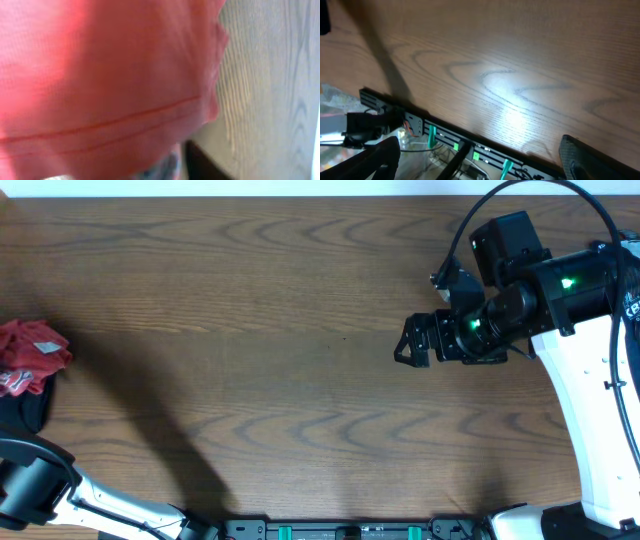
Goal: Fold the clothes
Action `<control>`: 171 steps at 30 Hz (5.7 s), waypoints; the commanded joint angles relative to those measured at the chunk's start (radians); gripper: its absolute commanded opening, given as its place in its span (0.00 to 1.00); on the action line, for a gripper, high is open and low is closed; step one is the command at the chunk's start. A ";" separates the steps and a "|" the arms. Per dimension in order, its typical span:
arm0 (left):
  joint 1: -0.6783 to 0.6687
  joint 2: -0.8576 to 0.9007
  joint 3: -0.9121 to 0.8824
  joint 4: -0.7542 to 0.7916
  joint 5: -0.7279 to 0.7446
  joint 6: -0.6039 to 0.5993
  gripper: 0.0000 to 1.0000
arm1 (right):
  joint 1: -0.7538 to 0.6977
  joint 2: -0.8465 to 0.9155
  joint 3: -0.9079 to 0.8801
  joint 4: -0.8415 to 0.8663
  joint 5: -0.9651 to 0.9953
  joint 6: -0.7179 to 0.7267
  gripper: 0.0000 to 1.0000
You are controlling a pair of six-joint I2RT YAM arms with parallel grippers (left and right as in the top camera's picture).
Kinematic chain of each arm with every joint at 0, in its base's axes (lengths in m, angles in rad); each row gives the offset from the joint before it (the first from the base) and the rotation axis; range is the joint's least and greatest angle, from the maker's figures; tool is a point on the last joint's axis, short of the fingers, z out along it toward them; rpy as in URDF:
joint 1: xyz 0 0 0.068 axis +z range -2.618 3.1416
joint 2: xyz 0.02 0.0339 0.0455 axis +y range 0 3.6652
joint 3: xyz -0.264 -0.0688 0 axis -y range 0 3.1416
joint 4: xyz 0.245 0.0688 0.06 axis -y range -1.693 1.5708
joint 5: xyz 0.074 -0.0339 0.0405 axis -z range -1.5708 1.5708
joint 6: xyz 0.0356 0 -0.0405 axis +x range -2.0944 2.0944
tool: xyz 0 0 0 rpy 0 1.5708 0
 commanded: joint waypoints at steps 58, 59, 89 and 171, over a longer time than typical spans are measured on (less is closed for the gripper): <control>-0.323 0.074 0.021 0.110 -0.343 -0.097 0.54 | 0.076 0.045 0.005 0.042 0.019 -0.112 0.99; -0.316 0.086 0.021 0.112 -0.345 -0.097 0.55 | 0.080 0.050 0.005 0.044 0.019 -0.112 0.99; 0.037 0.169 0.021 0.097 -0.117 -0.138 0.54 | 0.095 0.137 0.005 0.069 0.018 -0.092 0.99; -0.689 -0.783 0.024 -0.303 0.145 0.103 0.70 | -0.455 -0.050 0.006 0.153 0.282 -0.051 0.99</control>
